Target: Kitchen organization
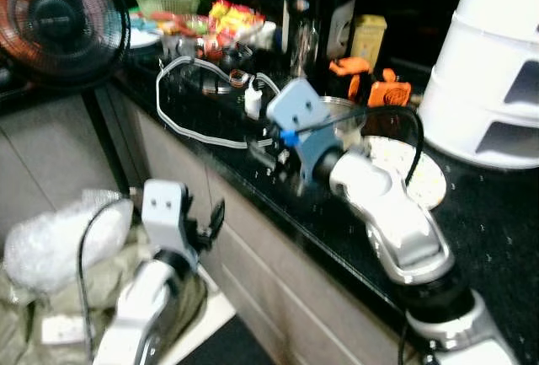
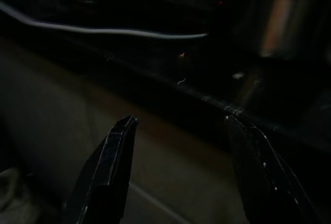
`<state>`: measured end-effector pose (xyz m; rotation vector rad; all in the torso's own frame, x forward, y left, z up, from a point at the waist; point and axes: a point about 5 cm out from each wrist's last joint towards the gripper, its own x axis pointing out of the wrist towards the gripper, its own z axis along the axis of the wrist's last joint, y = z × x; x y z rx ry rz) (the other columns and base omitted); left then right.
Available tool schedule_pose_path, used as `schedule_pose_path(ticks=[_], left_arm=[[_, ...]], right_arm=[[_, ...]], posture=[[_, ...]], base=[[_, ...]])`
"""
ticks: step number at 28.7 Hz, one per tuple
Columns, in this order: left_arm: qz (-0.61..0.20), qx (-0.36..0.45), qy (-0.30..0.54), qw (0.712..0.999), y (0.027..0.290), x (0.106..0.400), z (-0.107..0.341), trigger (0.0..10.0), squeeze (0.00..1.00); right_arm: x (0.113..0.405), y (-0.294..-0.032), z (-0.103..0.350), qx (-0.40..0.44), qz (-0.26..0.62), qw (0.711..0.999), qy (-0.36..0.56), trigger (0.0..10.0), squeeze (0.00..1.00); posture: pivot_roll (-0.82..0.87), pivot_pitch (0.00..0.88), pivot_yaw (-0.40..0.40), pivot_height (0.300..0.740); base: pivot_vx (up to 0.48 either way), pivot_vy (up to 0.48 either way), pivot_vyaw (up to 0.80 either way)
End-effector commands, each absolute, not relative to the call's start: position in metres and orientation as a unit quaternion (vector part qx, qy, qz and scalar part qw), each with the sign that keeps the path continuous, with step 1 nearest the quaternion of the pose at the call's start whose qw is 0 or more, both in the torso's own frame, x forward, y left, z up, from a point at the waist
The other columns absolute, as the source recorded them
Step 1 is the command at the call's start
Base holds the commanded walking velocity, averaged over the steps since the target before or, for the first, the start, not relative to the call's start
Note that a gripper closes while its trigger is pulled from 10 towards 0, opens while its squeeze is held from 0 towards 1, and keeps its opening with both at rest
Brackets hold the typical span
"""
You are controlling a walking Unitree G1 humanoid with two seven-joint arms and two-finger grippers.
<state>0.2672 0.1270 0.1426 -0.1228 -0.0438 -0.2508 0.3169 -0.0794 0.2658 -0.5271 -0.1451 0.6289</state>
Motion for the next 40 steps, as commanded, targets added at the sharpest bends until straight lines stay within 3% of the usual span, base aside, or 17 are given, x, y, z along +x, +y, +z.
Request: schedule_pose_path(ticks=[1, 6, 10, 19, 27, 40], left_arm=[[-0.114, -0.053, -0.02, 0.992, 0.132, 0.267, 0.141, 10.0, 0.0], [-0.113, -0.05, -0.02, 0.992, 0.132, 0.267, 0.141, 10.0, 0.0], [-0.118, -0.053, -0.011, 0.992, 0.131, 0.266, 0.138, 10.0, 0.0], [-0.125, -0.048, -0.003, 0.991, 0.129, 0.264, 0.135, 10.0, 0.0], [-0.127, -0.048, -0.002, 0.991, 0.127, 0.265, 0.134, 10.0, 0.0], [-0.13, -0.049, 0.002, 0.99, 0.126, 0.264, 0.133, 10.0, 0.0]], right_arm=[[0.316, -0.073, 0.264, -0.272, 0.308, 0.91, -0.059, 10.0, 0.0], [0.317, -0.074, 0.261, -0.323, 0.299, 0.897, -0.029, 10.0, 0.0], [0.317, -0.082, 0.257, -0.387, 0.312, 0.868, 0.003, 10.0, 0.0], [0.312, -0.106, 0.247, -0.437, 0.316, 0.836, 0.103, 10.0, 0.0], [0.312, -0.129, 0.259, -0.449, 0.304, 0.829, 0.135, 10.0, 0.0], [0.318, -0.114, 0.263, -0.443, 0.289, 0.841, 0.11, 10.0, 0.0]], posture=[[0.02, 0.0, -0.005, 0.74], [0.03, 0.0, -0.003, 0.74], [0.03, 0.0, -0.005, 0.74], [0.03, 0.0, -0.007, 0.74], [0.02, 0.0, -0.006, 0.74], [0.02, 0.0, -0.009, 0.74]], base=[[0.334, 0.0, 0.0], [0.326, 0.0, 0.0], [0.0, 0.0, 0.0], [0.0, 0.0, 0.0], [0.0, 0.0, 0.0], [0.0, 0.0, 0.0]])
